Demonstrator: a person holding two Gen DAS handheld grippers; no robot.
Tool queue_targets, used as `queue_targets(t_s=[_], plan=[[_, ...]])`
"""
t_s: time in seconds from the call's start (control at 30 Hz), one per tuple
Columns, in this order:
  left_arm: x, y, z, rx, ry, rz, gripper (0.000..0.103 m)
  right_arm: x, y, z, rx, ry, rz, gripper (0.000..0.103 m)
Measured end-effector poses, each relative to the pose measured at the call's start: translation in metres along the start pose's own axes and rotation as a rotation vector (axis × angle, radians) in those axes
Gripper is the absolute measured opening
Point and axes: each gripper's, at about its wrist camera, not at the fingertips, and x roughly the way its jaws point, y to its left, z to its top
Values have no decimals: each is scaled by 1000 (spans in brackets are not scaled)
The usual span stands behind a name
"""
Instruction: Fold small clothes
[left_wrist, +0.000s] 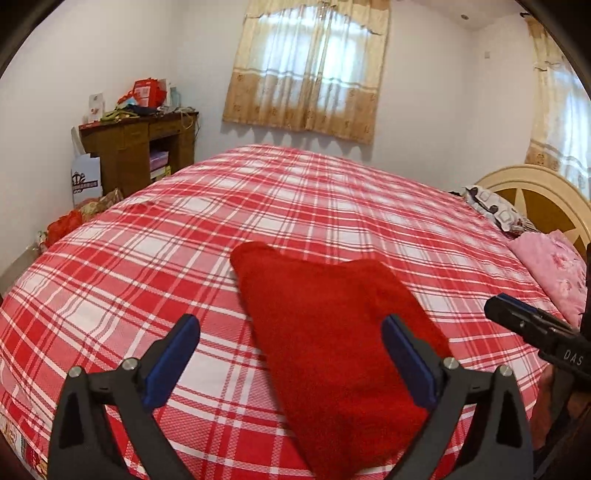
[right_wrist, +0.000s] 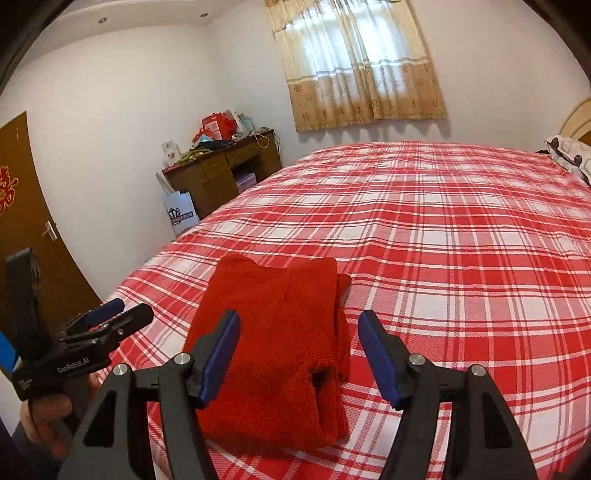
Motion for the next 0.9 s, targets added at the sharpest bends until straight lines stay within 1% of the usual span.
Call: queue_targets(t_s=[0.33, 0.9], plan=[[-7, -5, 0, 9, -19, -12, 101, -6, -1, -1, 11, -3, 2, 67], [-9, -9, -4, 11, -12, -25, 101, -9, 3, -4, 3, 0, 6, 67]])
